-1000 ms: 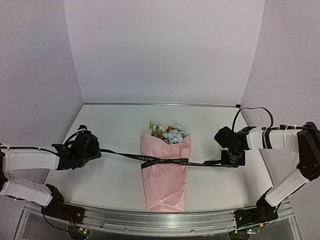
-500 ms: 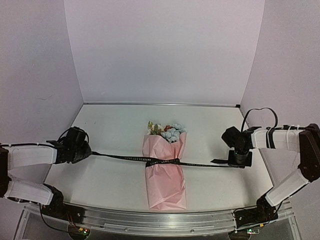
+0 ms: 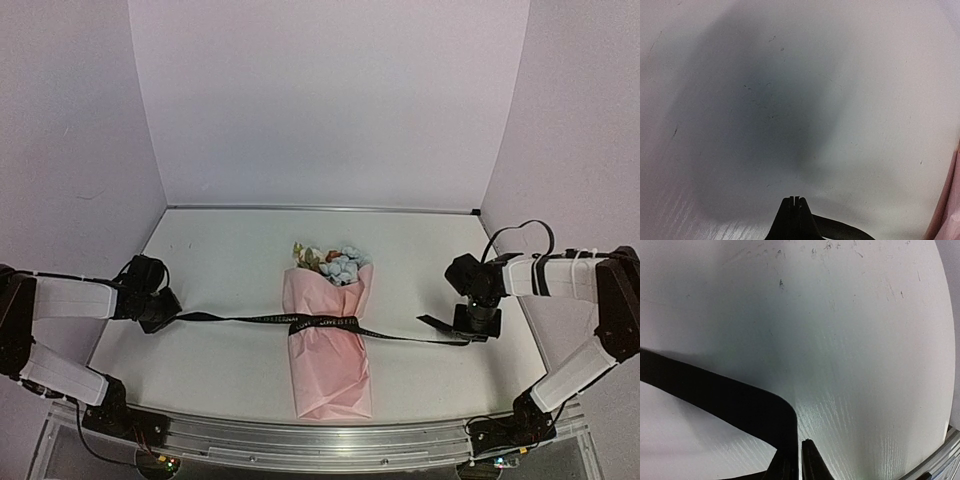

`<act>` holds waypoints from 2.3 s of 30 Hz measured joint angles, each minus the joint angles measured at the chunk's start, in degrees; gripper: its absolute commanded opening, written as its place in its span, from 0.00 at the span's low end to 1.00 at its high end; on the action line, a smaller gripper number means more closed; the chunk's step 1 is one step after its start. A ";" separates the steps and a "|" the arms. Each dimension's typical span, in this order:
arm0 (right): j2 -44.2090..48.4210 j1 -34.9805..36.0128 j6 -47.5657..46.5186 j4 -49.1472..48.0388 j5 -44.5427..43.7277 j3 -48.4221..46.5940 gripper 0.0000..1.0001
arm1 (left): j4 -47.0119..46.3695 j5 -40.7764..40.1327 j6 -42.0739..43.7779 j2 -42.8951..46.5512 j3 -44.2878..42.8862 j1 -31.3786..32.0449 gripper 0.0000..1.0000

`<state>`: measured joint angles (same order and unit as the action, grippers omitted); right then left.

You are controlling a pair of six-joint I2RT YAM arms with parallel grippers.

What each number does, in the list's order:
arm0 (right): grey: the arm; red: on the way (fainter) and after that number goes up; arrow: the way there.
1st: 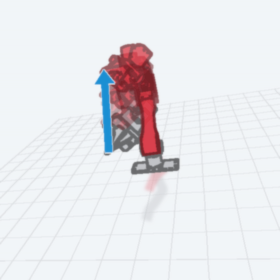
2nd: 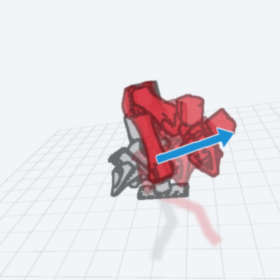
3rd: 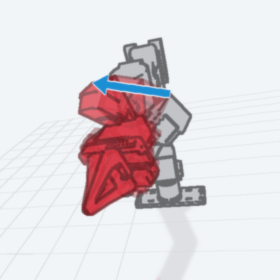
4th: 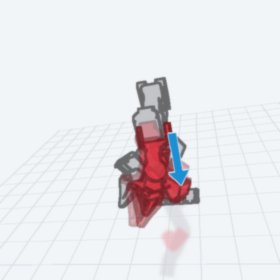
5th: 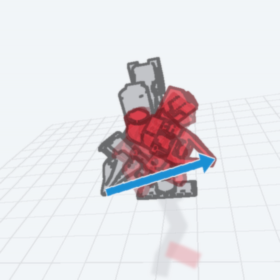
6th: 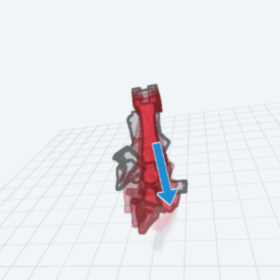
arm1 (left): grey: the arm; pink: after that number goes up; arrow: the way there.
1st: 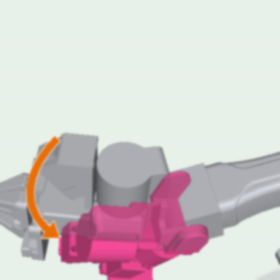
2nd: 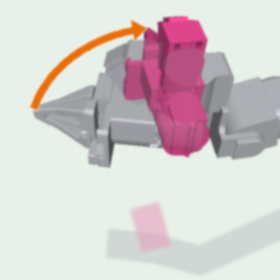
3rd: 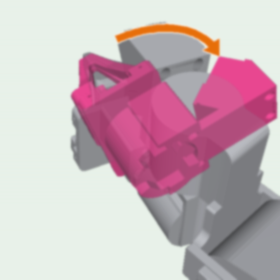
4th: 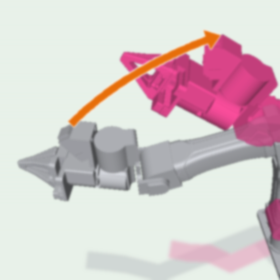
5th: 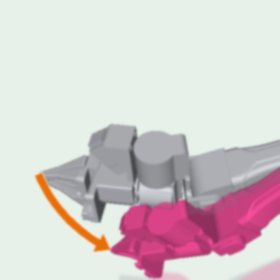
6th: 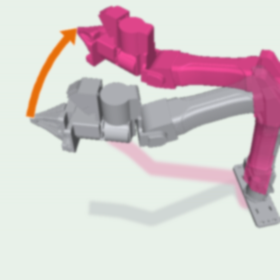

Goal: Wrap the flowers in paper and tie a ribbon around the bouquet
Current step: Place the ribbon at the center of the board, then pick up the ribbon at the center of the board.

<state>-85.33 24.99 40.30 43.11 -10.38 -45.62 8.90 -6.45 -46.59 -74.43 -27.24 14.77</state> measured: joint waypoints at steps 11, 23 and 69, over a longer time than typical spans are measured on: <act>0.06 0.00 -4.83 -0.24 8.99 -1.88 0.40 | 1.99 0.43 -3.41 2.30 0.00 0.01 0.55; 6.18 0.43 -14.20 -3.45 14.52 -1.98 0.56 | 6.32 2.22 6.49 14.02 -5.17 1.10 0.73; 7.00 11.81 -42.89 -18.27 26.37 1.50 0.73 | 1.07 17.62 86.92 -27.32 -31.67 32.95 0.03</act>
<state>-78.33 36.81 -2.59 24.84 15.99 -44.12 9.98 11.17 40.33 -101.75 -58.92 47.73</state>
